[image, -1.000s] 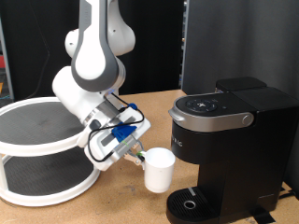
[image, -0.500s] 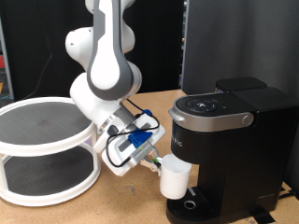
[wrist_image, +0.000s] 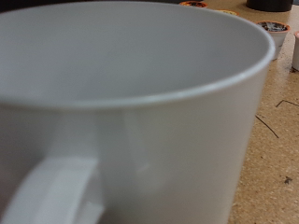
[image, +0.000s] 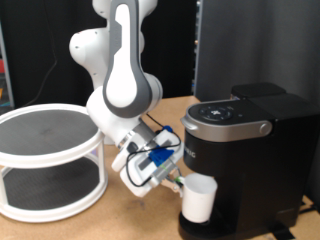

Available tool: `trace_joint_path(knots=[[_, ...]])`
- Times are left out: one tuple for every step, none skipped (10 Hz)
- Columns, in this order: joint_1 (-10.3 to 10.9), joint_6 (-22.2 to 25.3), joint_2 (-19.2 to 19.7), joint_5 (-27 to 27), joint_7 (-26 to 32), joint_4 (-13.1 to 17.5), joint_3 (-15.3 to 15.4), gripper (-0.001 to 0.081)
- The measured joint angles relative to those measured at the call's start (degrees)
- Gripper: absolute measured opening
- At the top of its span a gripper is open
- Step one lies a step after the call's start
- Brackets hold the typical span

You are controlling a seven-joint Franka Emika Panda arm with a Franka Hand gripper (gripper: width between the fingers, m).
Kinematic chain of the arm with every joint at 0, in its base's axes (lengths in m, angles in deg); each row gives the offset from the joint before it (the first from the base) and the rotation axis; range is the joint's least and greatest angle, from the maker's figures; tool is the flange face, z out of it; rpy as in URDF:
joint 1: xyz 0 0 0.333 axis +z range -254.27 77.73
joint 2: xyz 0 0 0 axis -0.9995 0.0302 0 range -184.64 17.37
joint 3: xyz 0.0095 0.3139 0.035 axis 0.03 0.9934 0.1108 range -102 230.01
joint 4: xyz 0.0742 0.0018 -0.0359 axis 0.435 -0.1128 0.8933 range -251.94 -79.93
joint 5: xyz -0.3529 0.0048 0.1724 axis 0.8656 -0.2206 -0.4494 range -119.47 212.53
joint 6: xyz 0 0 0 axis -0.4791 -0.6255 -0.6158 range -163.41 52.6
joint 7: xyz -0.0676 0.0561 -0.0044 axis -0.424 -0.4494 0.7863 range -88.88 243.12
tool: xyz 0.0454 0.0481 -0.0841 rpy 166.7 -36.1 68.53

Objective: Make a cup of coffee with the keurig machine

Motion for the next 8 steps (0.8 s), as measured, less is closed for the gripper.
trace_joint_path(knots=[[0.0,0.1,0.3,-0.3,0.2,0.1,0.5,0.0068],[0.0,0.1,0.4,-0.5,0.5,0.2,0.9,0.0068],[0.0,0.1,0.8,-0.6,0.9,0.1,1.2,0.0068],[0.0,0.1,1.3,-0.9,1.5,0.1,1.4,0.0068],[0.0,0.1,1.8,-1.7,2.4,0.1,1.5,0.0068],[0.0,0.1,2.3,-2.5,3.3,0.1,1.7,0.0068],[0.0,0.3,2.9,-3.6,4.2,0.2,1.8,0.0068],[0.0,0.9,3.3,-4.5,4.8,0.2,1.9,0.0068]])
